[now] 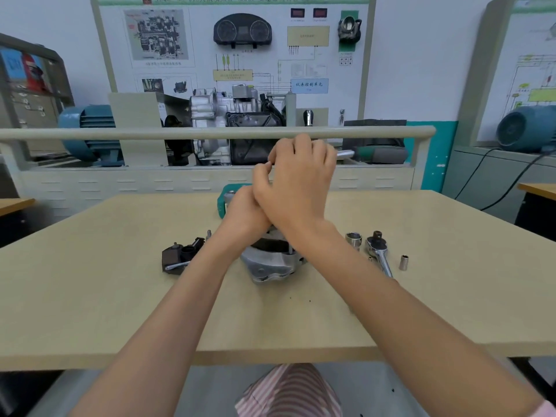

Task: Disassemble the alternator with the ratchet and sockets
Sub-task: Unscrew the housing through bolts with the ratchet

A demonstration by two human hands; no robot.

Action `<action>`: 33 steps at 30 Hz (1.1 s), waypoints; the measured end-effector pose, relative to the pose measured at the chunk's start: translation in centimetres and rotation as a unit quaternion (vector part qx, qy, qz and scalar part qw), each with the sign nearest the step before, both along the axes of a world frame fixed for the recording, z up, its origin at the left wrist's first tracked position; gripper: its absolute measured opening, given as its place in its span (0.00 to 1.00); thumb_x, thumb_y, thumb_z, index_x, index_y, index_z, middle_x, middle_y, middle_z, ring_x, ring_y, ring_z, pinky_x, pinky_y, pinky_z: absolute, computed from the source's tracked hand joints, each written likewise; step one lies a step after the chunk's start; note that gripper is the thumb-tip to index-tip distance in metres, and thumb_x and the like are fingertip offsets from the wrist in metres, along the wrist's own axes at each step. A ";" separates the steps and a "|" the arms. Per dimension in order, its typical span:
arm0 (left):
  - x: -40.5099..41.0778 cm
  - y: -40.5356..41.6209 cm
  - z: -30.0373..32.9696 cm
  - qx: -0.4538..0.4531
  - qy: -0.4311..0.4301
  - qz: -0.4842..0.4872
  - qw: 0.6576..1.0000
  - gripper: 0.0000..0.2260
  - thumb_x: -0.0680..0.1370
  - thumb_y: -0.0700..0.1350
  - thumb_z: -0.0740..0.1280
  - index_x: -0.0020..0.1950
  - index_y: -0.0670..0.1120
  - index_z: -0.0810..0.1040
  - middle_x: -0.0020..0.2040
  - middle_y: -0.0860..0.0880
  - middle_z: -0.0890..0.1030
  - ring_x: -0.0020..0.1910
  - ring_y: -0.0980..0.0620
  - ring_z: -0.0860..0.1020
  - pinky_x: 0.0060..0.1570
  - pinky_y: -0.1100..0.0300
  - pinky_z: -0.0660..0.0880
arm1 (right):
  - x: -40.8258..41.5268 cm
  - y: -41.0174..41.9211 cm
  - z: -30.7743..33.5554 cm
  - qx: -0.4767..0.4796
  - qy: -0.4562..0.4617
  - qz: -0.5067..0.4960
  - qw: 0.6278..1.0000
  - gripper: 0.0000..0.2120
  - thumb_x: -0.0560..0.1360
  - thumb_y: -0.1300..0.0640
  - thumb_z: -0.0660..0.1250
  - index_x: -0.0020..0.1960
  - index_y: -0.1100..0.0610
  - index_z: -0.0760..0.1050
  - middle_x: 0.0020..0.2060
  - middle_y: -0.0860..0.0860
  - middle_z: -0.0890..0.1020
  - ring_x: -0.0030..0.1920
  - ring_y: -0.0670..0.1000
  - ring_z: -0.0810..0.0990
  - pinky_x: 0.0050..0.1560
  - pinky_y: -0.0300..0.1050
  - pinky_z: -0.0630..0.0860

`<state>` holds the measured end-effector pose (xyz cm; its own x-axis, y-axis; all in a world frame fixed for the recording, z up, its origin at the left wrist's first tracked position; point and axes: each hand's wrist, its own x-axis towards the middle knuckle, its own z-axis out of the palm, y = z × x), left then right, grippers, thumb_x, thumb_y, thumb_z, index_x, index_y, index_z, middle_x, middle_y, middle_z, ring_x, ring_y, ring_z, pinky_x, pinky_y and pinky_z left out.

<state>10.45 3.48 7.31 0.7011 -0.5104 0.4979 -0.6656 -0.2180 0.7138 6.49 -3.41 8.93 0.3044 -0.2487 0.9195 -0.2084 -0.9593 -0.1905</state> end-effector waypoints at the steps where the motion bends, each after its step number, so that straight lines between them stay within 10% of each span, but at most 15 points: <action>1: -0.2 -0.1 0.1 0.008 -0.013 0.005 1.000 0.04 0.75 0.31 0.63 0.46 0.36 0.76 0.41 0.36 0.80 0.38 0.48 0.74 0.39 0.49 0.75 | 0.1 0.2 0.3 0.005 0.005 0.002 1.000 0.12 0.71 0.52 0.58 0.43 0.58 0.76 0.41 0.52 0.75 0.47 0.54 0.70 0.58 0.46 0.59; 4: -0.1 0.1 -0.1 -0.006 -0.002 -0.016 1.000 0.10 0.74 0.34 0.65 0.35 0.45 0.74 0.29 0.52 0.79 0.30 0.58 0.74 0.30 0.68 0.71 | 0.1 0.1 1.5 0.111 -0.036 0.205 0.972 0.16 0.70 0.54 0.57 0.27 0.60 0.71 0.27 0.51 0.72 0.34 0.53 0.70 0.49 0.44 0.64; 10: -0.3 0.1 -0.4 -0.048 0.071 -0.066 0.994 0.06 0.74 0.44 0.72 0.49 0.50 0.83 0.43 0.53 0.85 0.46 0.58 0.82 0.48 0.64 0.78 | 0.0 -1.9 3.3 0.455 -0.072 0.549 0.698 0.23 0.76 0.61 0.54 0.22 0.57 0.64 0.19 0.49 0.69 0.27 0.47 0.69 0.44 0.47 0.68; 11: -0.3 0.1 -0.4 -0.059 0.072 -0.056 0.994 0.05 0.73 0.43 0.72 0.48 0.49 0.83 0.41 0.54 0.85 0.44 0.58 0.82 0.47 0.65 0.79 | -0.1 -1.7 3.1 0.436 -0.085 0.544 0.712 0.22 0.75 0.60 0.54 0.22 0.57 0.65 0.20 0.48 0.70 0.28 0.47 0.70 0.44 0.46 0.69; 15: -0.1 0.1 -0.1 -0.038 0.063 -0.007 0.997 0.11 0.74 0.32 0.66 0.35 0.45 0.78 0.27 0.54 0.79 0.27 0.61 0.75 0.27 0.69 0.69 | 0.1 -0.8 0.1 0.076 -0.079 0.186 0.976 0.09 0.69 0.56 0.58 0.35 0.58 0.73 0.33 0.50 0.74 0.38 0.50 0.70 0.50 0.45 0.66; 17: 0.0 0.0 -0.1 -0.013 0.056 0.024 0.998 0.09 0.74 0.32 0.63 0.36 0.43 0.75 0.29 0.49 0.76 0.28 0.56 0.72 0.25 0.67 0.66 | 0.4 -0.6 -0.1 -0.007 -0.035 0.006 0.999 0.11 0.70 0.52 0.57 0.41 0.58 0.74 0.39 0.52 0.75 0.42 0.53 0.70 0.54 0.48 0.62; 20: -0.2 0.0 -0.2 -0.025 0.037 0.006 0.999 0.10 0.74 0.36 0.67 0.34 0.47 0.75 0.29 0.49 0.77 0.29 0.54 0.74 0.26 0.69 0.69 | 0.7 -0.7 1.3 0.078 -0.033 0.168 0.982 0.12 0.70 0.52 0.56 0.31 0.57 0.70 0.29 0.49 0.72 0.34 0.49 0.68 0.46 0.44 0.63; 26: -0.3 0.1 -0.6 -0.046 0.053 -0.066 0.995 0.05 0.73 0.45 0.72 0.46 0.55 0.82 0.42 0.56 0.85 0.44 0.58 0.82 0.47 0.66 0.79 | 0.6 -2.4 3.5 0.503 -0.080 0.597 0.619 0.28 0.78 0.59 0.50 0.19 0.57 0.63 0.18 0.51 0.67 0.26 0.51 0.67 0.43 0.42 0.72; 27: -0.3 0.1 -0.7 -0.053 0.052 -0.060 0.995 0.05 0.73 0.43 0.72 0.47 0.52 0.82 0.40 0.57 0.84 0.43 0.59 0.82 0.45 0.67 0.78 | 0.5 -2.2 3.3 0.488 -0.089 0.594 0.633 0.27 0.78 0.59 0.51 0.20 0.57 0.64 0.19 0.51 0.69 0.27 0.51 0.68 0.43 0.42 0.72; 31: -0.2 0.1 -0.3 -0.028 0.021 -0.003 0.999 0.12 0.74 0.31 0.65 0.33 0.45 0.75 0.24 0.55 0.77 0.26 0.61 0.74 0.25 0.73 0.67 | 0.5 -0.5 0.0 0.068 -0.097 0.219 0.968 0.09 0.71 0.58 0.59 0.34 0.60 0.72 0.32 0.52 0.73 0.38 0.52 0.70 0.47 0.45 0.65; 33: -0.1 -0.1 -0.2 0.002 -0.010 0.022 1.000 0.10 0.75 0.31 0.63 0.36 0.43 0.74 0.29 0.49 0.77 0.31 0.56 0.74 0.29 0.68 0.71 | 0.4 0.1 -0.6 -0.010 -0.070 0.034 0.997 0.10 0.70 0.54 0.59 0.39 0.59 0.75 0.37 0.53 0.74 0.42 0.53 0.70 0.54 0.47 0.62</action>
